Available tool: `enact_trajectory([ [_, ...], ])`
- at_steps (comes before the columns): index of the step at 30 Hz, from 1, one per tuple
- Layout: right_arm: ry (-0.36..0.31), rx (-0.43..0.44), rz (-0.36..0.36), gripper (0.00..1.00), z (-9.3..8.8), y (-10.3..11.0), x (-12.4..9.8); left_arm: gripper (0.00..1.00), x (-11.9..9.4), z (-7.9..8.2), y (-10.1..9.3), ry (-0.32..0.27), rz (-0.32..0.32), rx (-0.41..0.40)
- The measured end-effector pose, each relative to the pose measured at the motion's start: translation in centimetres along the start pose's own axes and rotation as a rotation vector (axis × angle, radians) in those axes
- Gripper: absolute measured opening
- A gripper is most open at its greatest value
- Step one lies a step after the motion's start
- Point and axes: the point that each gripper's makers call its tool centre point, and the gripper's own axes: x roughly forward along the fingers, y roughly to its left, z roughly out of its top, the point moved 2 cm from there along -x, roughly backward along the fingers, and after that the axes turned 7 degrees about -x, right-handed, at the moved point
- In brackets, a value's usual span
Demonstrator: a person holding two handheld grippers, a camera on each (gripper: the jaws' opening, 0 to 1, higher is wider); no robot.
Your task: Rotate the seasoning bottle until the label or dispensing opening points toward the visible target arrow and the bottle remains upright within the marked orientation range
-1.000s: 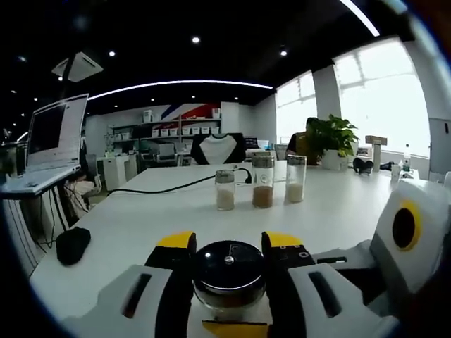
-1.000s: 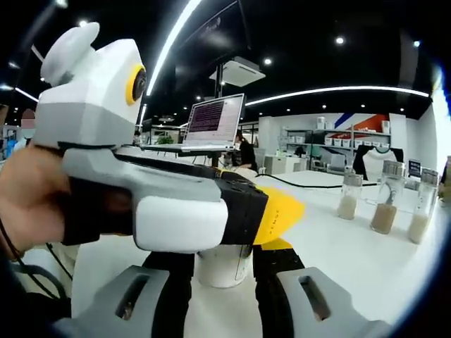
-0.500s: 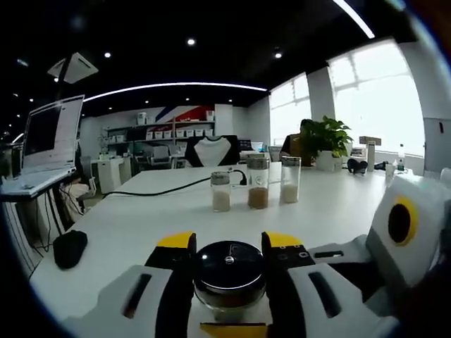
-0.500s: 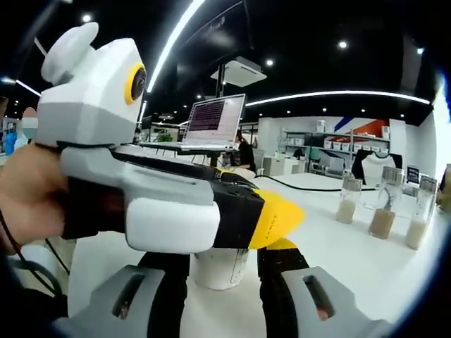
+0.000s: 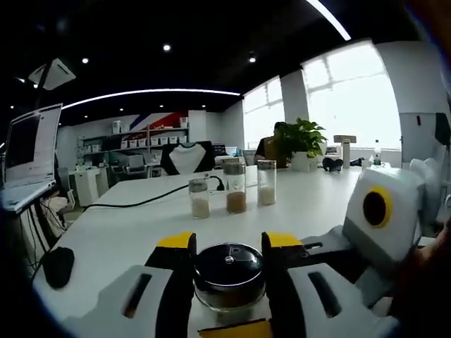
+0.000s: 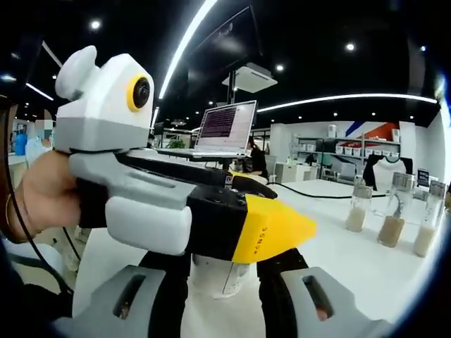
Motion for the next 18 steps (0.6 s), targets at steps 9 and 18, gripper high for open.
enact_trajectory([
  [9, -0.003, 0.018, 0.020, 0.34, 0.1, -0.3, -0.5, 0.39, 0.1, 0.3, -0.9, 0.004, -0.132, 0.025],
  [18, -0.024, 0.019, 0.048, 0.33, 0.5, -0.6, -1.0, 0.39, 0.0, 0.5, -2.0, 0.011, -0.250, 0.057],
])
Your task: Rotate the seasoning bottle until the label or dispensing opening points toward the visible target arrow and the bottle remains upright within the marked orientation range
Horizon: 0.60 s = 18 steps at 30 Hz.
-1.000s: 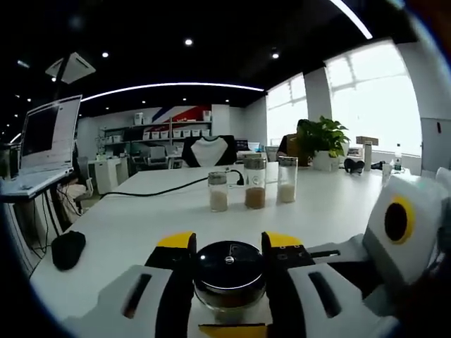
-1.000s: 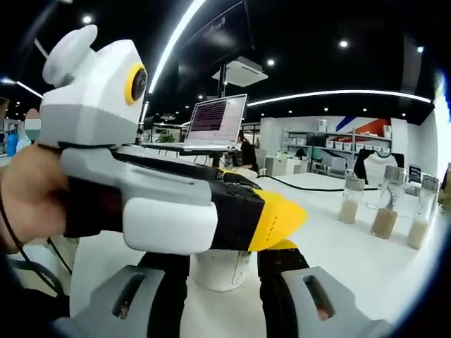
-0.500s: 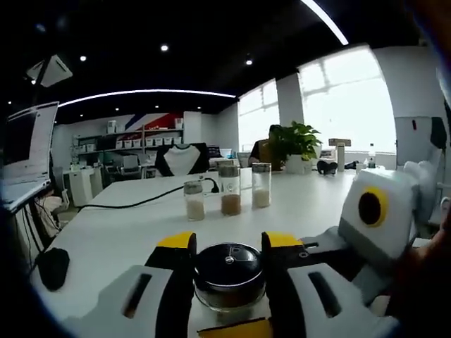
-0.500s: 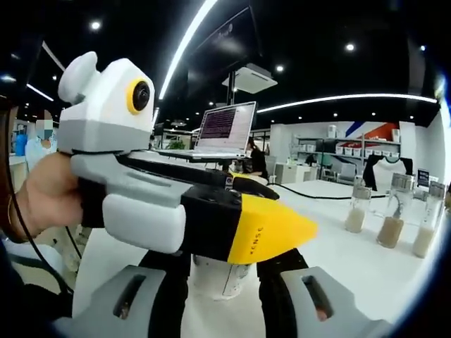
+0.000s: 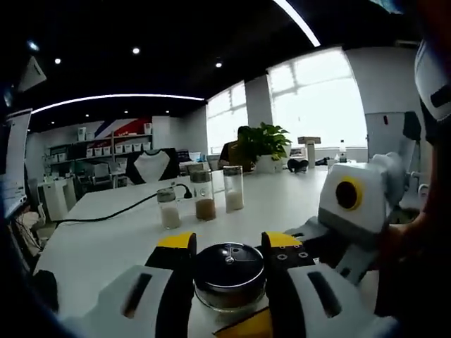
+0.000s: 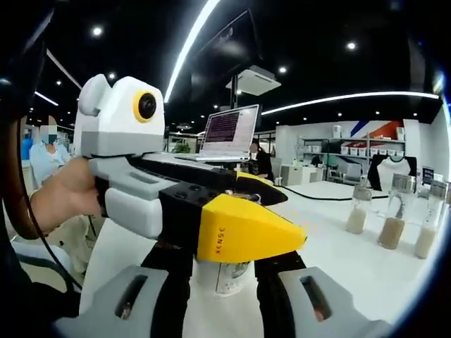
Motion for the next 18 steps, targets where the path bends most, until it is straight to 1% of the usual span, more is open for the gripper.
enact_trajectory([
  [4, -0.006, 0.004, 0.015, 0.32, -0.1, 0.1, -0.4, 0.39, 0.1, -0.2, -0.8, 0.016, -0.069, 0.027],
  [9, -0.002, -0.013, 0.036, 0.33, -0.1, 0.4, -0.8, 0.39, 0.0, -0.2, -1.9, 0.015, -0.148, 0.053],
  [12, -0.014, -0.005, 0.050, 0.33, -0.1, 0.6, -1.1, 0.39, -0.1, -0.2, -2.2, 0.010, -0.185, 0.043],
  [13, -0.016, -0.003, 0.059, 0.33, -0.1, 0.8, -1.2, 0.39, -0.1, -0.2, -2.4, 0.010, -0.212, 0.048],
  [18, -0.009, -0.006, 0.082, 0.33, -0.4, 1.3, -1.5, 0.39, -0.1, -0.6, -3.1, 0.028, -0.263, 0.061],
])
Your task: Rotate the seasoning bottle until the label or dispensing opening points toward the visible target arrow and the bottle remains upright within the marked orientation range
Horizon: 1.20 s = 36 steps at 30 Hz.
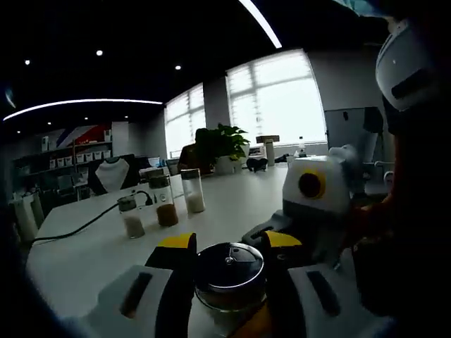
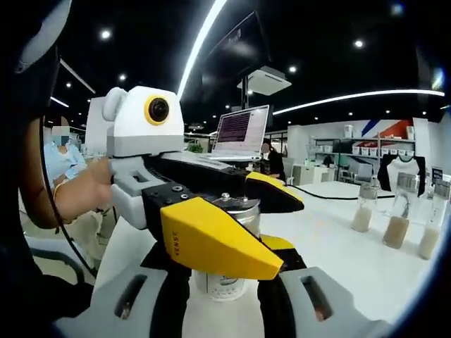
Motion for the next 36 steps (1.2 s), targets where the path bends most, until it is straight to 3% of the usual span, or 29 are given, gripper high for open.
enact_trajectory([
  [5, -0.006, 0.024, 0.021, 0.34, -0.3, 0.3, -0.2, 0.39, 0.1, -0.3, -0.3, 0.013, -0.026, 0.003],
  [16, -0.003, 0.036, 0.024, 0.33, -0.6, 0.4, 0.1, 0.39, 0.1, -0.6, 0.2, 0.017, -0.016, -0.018],
  [21, -0.002, 0.044, 0.007, 0.33, -0.6, 0.3, 0.2, 0.39, 0.1, -0.7, 0.5, 0.019, -0.010, -0.026],
  [25, 0.000, 0.050, -0.030, 0.33, -0.7, 0.1, 0.3, 0.39, 0.0, -0.7, 0.9, -0.008, 0.000, -0.083],
  [31, 0.010, 0.045, -0.066, 0.33, -0.7, 0.0, 0.3, 0.39, -0.1, -0.8, 1.1, 0.020, 0.098, -0.085],
  [33, 0.011, 0.049, -0.086, 0.33, -0.7, -0.2, 0.3, 0.41, -0.2, -1.0, 1.5, 0.041, 0.171, -0.111],
  [36, 0.022, 0.044, -0.118, 0.33, -0.7, -0.3, 0.2, 0.44, -0.3, -1.0, 1.9, 0.049, 0.230, -0.136],
])
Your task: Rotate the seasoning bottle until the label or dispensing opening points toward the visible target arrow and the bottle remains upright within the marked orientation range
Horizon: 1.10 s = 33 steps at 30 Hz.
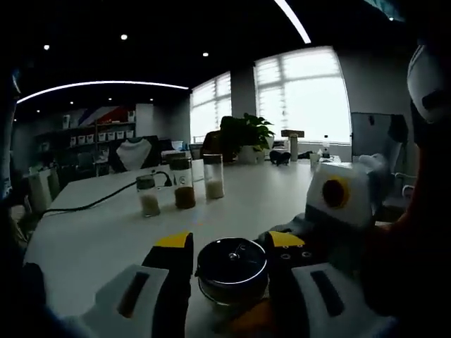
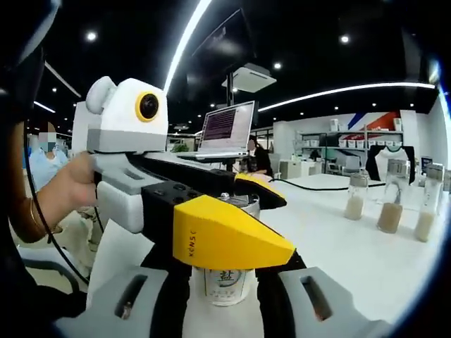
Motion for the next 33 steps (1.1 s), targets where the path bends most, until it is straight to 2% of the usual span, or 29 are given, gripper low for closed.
enact_trajectory([
  [5, -0.021, 0.016, -0.068, 0.33, 0.3, -0.6, -0.3, 0.44, 0.0, 0.2, 0.0, -0.003, 0.082, -0.026],
  [7, -0.032, 0.011, -0.086, 0.33, 0.4, -0.6, -0.3, 0.43, 0.2, 0.4, 0.0, 0.009, 0.129, 0.023],
  [11, -0.049, -0.005, -0.127, 0.33, 0.7, -0.9, -0.4, 0.43, 0.6, 0.8, -0.2, 0.018, 0.193, 0.054],
  [15, -0.065, -0.013, -0.156, 0.33, 1.0, -1.2, -0.7, 0.40, 0.8, 1.1, -0.6, 0.012, 0.206, 0.054],
  [21, -0.073, -0.023, -0.174, 0.33, 1.3, -1.2, -0.7, 0.39, 0.9, 1.5, -0.1, -0.055, 0.240, -0.050],
  [29, -0.071, -0.042, -0.193, 0.33, 1.5, -1.1, -0.3, 0.39, 0.5, 1.8, 0.5, -0.067, 0.328, -0.015],
  [33, -0.066, -0.052, -0.195, 0.33, 1.4, -1.0, -0.2, 0.40, 0.5, 1.7, 0.9, -0.073, 0.338, -0.030],
])
